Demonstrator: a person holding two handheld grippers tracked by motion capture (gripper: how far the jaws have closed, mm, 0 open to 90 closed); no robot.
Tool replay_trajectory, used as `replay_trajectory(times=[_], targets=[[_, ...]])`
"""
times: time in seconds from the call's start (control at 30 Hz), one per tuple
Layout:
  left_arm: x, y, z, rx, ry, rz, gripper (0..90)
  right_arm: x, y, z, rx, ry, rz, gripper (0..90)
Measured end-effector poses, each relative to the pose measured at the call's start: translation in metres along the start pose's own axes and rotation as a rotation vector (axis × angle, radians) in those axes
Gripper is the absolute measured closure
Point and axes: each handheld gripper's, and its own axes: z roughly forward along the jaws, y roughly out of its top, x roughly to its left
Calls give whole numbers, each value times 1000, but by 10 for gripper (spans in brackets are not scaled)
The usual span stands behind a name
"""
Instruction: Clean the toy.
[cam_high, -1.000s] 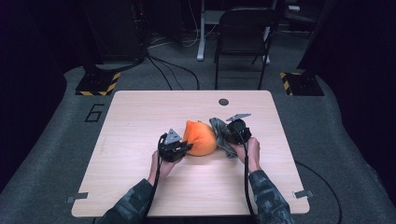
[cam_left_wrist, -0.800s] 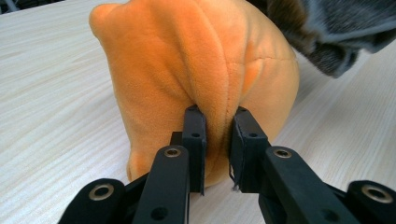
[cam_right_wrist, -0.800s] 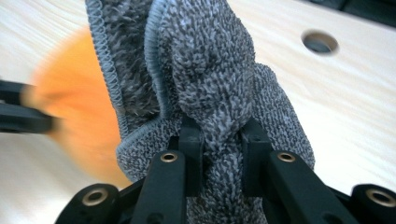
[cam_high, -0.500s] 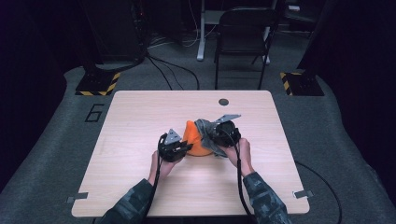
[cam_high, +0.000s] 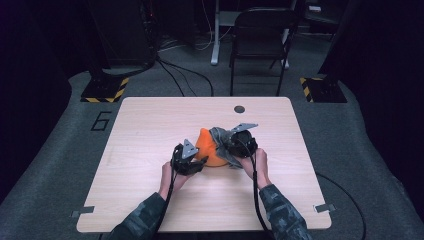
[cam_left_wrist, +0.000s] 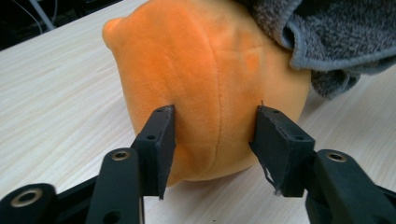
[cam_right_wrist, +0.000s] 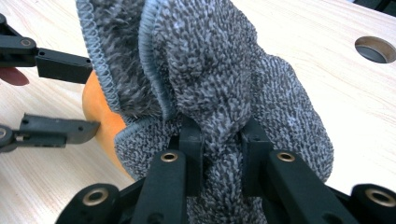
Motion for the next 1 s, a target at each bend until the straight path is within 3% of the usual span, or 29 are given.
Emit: replay_trajectory(times=[0.13,0.27,0.3,0.37,0.4,0.53,0.57,0.7,0.87,1.0], targets=[[-3,-1,2,19,24,47,433,-2,0,0,-7,4,8,755],[-6,-3,7,28,36,59,439,-2,0,1,-10,6,10,754],[-7,-4,8,30,37,62,455,-2,0,1,-11,9,11,754],[-8,-5,10,33,37,54,636,-1,1,1,-11,9,15,754],[-8,-5,10,34,37,52,636,-1,1,1,-14,11,15,754],[-5,-3,7,12,8,12,802,-1,3,-5,-25,9,25,753],[-2,-1,4,-9,-19,-36,812,-1,3,-7,-26,11,27,754],[0,3,-1,-30,-46,-74,821,4,9,-17,-61,3,5,756],[-1,7,-7,-60,-64,-111,823,19,17,-27,-95,51,-6,756],[-2,8,-10,-74,-90,-137,823,28,17,-22,-92,72,-8,755]])
